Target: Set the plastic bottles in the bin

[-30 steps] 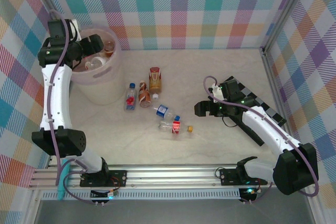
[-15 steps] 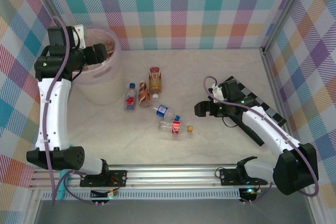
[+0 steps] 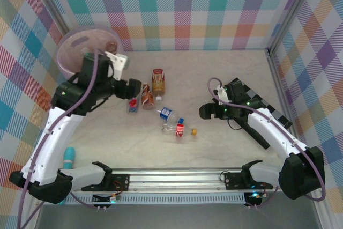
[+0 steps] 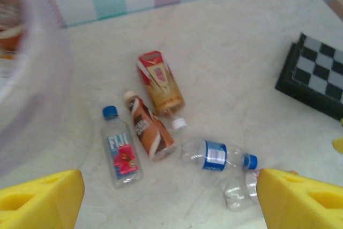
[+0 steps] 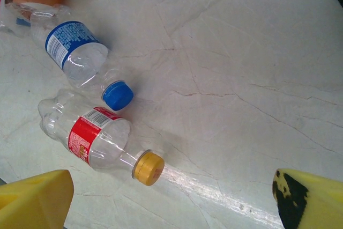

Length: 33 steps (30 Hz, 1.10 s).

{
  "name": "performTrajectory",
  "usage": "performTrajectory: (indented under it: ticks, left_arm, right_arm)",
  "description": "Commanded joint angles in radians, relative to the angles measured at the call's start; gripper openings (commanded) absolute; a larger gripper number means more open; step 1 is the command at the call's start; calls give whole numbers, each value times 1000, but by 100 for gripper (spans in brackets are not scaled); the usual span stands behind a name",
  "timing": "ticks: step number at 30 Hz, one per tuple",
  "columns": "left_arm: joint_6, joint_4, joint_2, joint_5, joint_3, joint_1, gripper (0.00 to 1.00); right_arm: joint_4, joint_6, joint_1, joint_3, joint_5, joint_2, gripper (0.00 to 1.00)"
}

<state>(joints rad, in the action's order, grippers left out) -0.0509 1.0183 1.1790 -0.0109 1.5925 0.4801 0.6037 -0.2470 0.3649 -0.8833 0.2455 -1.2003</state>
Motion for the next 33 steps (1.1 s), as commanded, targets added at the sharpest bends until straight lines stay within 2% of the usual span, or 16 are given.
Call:
performTrajectory:
  ticks: [1, 5, 8, 15, 26, 33]
  left_arm:
    - [-27, -26, 17, -34, -73, 91, 84]
    - [-71, -95, 72, -21, -191, 225, 86]
    - [-99, -162, 123, 29, -275, 285, 88]
    - [-111, -319, 285, 141, -399, 349, 93]
    - [-115, -459, 468, 182, -478, 382, 96]
    - [-93, -475, 528, 175, -473, 406, 96]
  right_arm:
    - [19, 13, -2, -31, -6, 11, 95]
    - [18, 9, -1, -23, -7, 15, 95]
    - [23, 10, -2, -23, -14, 20, 95]
    - [29, 15, -1, -24, -31, 28, 96]
    - [2, -14, -5, -8, -89, 137, 95]
    - [23, 2, -6, -15, -97, 128, 95]
